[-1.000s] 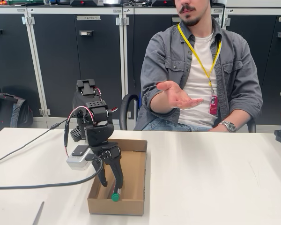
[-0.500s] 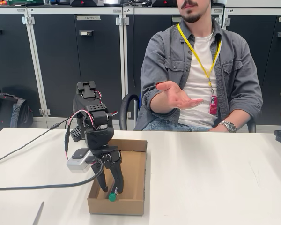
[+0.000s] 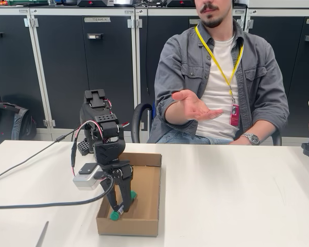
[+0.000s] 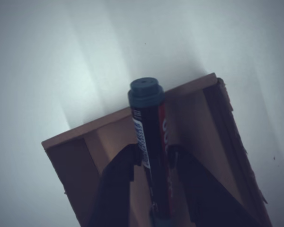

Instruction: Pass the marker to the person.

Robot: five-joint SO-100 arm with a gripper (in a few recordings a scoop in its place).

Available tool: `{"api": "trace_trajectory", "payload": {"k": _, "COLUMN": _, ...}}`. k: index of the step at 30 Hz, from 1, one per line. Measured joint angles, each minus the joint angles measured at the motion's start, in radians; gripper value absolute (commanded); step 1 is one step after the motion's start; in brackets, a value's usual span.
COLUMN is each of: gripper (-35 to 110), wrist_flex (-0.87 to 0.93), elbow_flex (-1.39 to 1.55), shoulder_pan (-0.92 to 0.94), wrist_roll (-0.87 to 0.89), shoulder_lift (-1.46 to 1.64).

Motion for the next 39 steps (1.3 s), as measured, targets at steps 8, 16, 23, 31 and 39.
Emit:
{"api": "trace_trajectory", "payload": {"k": 8, "gripper": 4, "wrist_flex": 0.000, "elbow_flex": 0.000, "shoulder_pan": 0.003, "wrist_roll": 0.000, "shoulder_lift": 0.000}}
{"api": "trace_trajectory", "payload": {"k": 16, "gripper": -5, "wrist_flex": 0.006, "elbow_flex": 0.000, "shoulder_pan": 0.003, "wrist_roll": 0.002, "shoulder_lift": 0.000}}
{"api": "trace_trajectory", "payload": {"k": 23, "gripper": -5, "wrist_flex": 0.023, "elbow_flex": 0.000, "shoulder_pan": 0.003, "wrist_roll": 0.031, "shoulder_lift": 0.000}}
{"api": "trace_trajectory", "payload": {"k": 31, "gripper": -5, "wrist_flex": 0.137, "elbow_flex": -0.011, "shoulder_pan": -0.028, "wrist_roll": 0.089, "shoulder_lift": 0.002}}
{"api": "trace_trajectory", "payload": {"k": 39, "gripper": -5, "wrist_flex": 0.319, "elbow_flex": -0.044, "shoulder_pan": -0.060, "wrist_roll": 0.163, "shoulder_lift": 0.170}}
